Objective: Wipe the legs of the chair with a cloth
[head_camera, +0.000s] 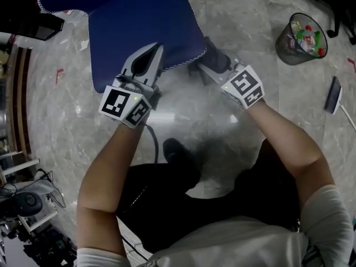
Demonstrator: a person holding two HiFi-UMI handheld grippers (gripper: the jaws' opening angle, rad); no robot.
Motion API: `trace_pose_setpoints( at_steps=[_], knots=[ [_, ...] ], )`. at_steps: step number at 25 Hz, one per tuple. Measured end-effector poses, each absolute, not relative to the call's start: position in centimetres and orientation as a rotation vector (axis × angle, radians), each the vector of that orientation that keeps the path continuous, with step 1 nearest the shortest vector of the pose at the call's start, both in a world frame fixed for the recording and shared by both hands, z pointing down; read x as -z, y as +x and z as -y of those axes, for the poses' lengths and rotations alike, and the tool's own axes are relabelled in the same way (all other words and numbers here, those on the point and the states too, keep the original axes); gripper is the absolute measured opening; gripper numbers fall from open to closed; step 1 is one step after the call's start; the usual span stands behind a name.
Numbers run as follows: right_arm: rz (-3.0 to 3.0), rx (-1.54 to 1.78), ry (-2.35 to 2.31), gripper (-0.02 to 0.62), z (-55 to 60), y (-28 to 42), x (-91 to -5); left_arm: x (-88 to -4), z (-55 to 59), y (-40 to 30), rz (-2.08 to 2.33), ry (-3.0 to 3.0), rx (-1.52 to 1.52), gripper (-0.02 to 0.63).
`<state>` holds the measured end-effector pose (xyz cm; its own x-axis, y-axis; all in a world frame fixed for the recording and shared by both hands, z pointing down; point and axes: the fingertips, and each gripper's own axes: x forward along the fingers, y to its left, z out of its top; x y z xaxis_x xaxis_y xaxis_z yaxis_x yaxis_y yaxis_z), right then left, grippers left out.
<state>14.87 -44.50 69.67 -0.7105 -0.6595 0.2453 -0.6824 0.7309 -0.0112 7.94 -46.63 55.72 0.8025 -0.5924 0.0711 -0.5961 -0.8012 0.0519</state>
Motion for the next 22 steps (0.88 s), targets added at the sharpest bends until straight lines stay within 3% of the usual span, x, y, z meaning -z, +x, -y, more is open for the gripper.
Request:
trace_pose_setpoints(
  at_steps=[4,17,22],
  knots=[
    [2.719,-0.094,1.072,0.13,45.0,14.1,-69.7,-55.7,46.7,8.1,0.942,2.912,-0.079,0.005],
    [2.312,-0.393,0.821,0.146,43.8,13.0,-91.1,-55.9,46.7,7.9,0.851,2.915,-0.055,0.005],
    [2.243,-0.416,0.776,0.14,43.2,12.9,-92.3,-55.9,46.4,7.6,0.85,2.918,-0.021,0.005]
  ],
)
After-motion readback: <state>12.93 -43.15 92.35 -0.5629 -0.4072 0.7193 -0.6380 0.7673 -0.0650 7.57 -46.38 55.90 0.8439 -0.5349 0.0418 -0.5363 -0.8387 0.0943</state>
